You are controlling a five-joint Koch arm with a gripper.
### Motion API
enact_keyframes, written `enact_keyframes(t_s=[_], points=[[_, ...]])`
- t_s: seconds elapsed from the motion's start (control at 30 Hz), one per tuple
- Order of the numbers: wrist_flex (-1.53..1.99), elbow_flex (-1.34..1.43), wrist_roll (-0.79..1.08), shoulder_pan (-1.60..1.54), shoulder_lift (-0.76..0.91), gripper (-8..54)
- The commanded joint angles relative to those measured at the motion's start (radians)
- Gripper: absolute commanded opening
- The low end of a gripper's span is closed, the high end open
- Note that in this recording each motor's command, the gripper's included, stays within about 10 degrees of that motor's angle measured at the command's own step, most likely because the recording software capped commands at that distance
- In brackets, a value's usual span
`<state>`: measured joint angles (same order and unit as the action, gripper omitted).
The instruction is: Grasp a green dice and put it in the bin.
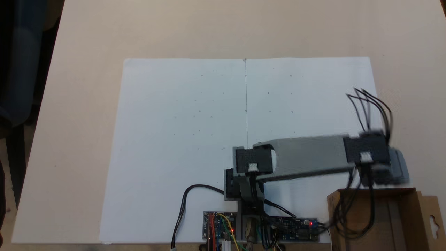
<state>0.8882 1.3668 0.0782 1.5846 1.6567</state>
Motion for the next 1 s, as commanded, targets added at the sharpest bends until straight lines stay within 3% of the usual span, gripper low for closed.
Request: enact_keyframes(t_s=[0.0, 0.57, 0.63, 0.77, 0.8, 0.97], points=[[0.008, -0.084, 0.098, 0.063, -0.031, 12.1], [0.006, -0.127, 0.296, 0.221, -0.272, 12.1], [0.008, -0.101, 0.296, 0.219, -0.276, 28.1], [0.000, -0.025, 0.296, 0.201, -0.275, 43.4], [-0.005, -0.025, 0.295, 0.199, -0.273, 45.8], [-0.061, -0.025, 0.275, 0.186, -0.250, 43.0]])
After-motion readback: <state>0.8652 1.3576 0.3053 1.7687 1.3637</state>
